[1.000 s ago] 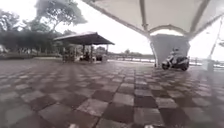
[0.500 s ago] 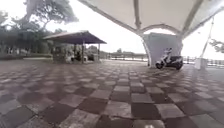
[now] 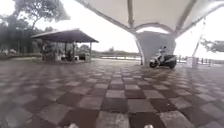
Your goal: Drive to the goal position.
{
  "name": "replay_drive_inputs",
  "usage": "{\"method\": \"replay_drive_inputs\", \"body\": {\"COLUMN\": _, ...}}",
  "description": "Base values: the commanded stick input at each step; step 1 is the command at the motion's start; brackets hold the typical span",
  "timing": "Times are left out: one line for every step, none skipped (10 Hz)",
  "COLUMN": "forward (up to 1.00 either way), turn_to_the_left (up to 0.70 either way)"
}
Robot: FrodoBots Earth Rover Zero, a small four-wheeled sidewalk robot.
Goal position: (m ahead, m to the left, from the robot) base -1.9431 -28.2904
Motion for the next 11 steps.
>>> {"method": "replay_drive_inputs", "body": {"forward": 0.56, "turn_to_the_left": 0.0}}
{"method": "replay_drive_inputs", "body": {"forward": 0.31, "turn_to_the_left": 0.0}}
{"method": "replay_drive_inputs", "body": {"forward": 0.05, "turn_to_the_left": 0.0}}
{"method": "replay_drive_inputs", "body": {"forward": 0.0, "turn_to_the_left": 0.0}}
{"method": "replay_drive_inputs", "body": {"forward": 0.0, "turn_to_the_left": 0.0}}
{"method": "replay_drive_inputs", "body": {"forward": 0.0, "turn_to_the_left": 0.0}}
{"method": "replay_drive_inputs", "body": {"forward": 0.0, "turn_to_the_left": 0.0}}
{"method": "replay_drive_inputs", "body": {"forward": 0.0, "turn_to_the_left": 0.0}}
{"method": "replay_drive_inputs", "body": {"forward": 0.0, "turn_to_the_left": 0.0}}
{"method": "replay_drive_inputs", "body": {"forward": 0.0, "turn_to_the_left": 0.0}}
{"method": "replay_drive_inputs", "body": {"forward": 0.0, "turn_to_the_left": 0.0}}
